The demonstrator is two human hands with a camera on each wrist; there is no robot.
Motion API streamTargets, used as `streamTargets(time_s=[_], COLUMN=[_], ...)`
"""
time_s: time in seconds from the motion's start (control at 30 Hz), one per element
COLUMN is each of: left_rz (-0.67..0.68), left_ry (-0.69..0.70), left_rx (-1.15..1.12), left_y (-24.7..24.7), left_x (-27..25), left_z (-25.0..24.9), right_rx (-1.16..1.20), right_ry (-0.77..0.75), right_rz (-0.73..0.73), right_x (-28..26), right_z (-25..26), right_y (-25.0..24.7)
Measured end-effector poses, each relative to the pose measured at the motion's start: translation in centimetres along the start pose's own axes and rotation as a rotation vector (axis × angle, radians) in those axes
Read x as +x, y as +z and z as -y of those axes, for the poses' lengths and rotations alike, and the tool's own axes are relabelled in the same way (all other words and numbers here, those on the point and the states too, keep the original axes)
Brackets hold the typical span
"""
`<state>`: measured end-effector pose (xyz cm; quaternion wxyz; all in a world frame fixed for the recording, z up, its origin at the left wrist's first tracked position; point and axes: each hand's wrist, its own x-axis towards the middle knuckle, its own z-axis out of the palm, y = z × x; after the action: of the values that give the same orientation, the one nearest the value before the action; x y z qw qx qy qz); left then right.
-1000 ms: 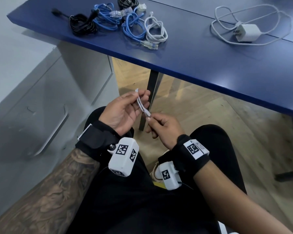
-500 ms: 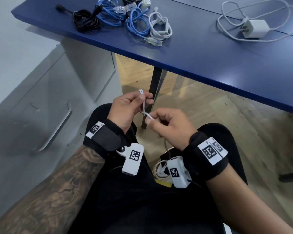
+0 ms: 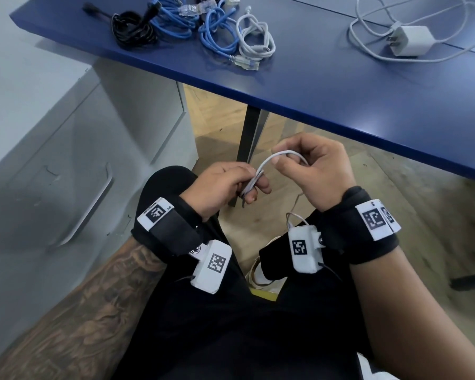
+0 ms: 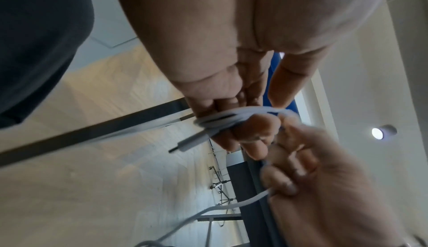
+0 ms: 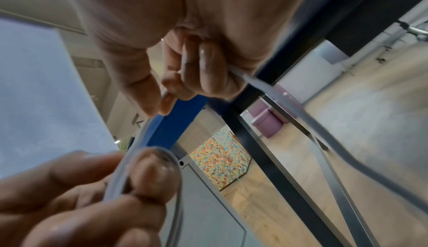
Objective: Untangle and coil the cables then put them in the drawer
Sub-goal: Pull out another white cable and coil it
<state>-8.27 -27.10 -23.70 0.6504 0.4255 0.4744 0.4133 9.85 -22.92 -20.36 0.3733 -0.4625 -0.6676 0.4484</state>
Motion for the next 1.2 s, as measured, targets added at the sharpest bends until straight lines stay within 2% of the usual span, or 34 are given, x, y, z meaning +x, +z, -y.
streamTargets(time_s=[0.13, 0.27, 0.37, 0.43, 0.53, 0.63, 0.7, 0.77, 0.87, 1.0, 1.2], left_rz=[0.057, -0.024, -0.203, -0.319, -0.388, -0.427, -0.438, -0.412, -0.31, -0.11, 0.04], left_ry=[-0.005, 0.028, 0.056, 0.064, 0.09, 0.115, 0.146, 0.181, 0.152, 0.031, -0.067], left_rx=[-0.19, -0.561, -0.79, -0.76, -0.559, -0.416, -0.204, 0.062, 0.17, 0.109, -0.169], left_y=[-0.1, -0.9, -2.5, -3.3, -3.1, -2.8, -2.7, -2.3, -1.4, -0.6, -0.4], left_x=[-0.3, -0.1, 0.5, 0.8, 1.0, 1.3, 1.4, 1.3, 0.9, 0.5, 0.0], left_z=[-0.7, -0.6, -0.4, 0.3, 1.3, 1.5, 1.8, 2.2, 1.8, 1.0, 0.0], right_rx=[0.065, -0.039, -0.057, -0.102, -0.255, -0.273, -0.206, -0.115, -0.142, -0.175, -0.08], right_ry=[0.088, 0.233, 0.295, 0.261, 0.149, 0.083, 0.074, 0.065, -0.009, -0.021, 0.048], right_rz=[-0.041, 0.173, 0.352, 0.418, 0.457, 0.416, 0.353, 0.291, 0.203, 0.06, -0.037], right_x=[0.4, -1.0, -2.8, -3.2, -2.6, -2.0, -1.9, -1.8, -1.2, -0.1, 0.3], right_z=[-2.4, -5.0, -5.8, -5.0, -3.2, -1.5, -0.4, 0.7, 1.6, 0.4, -3.0], right_y=[0.8, 4.0, 5.8, 6.1, 5.6, 4.4, 3.5, 2.6, 1.5, 0.5, 1.0])
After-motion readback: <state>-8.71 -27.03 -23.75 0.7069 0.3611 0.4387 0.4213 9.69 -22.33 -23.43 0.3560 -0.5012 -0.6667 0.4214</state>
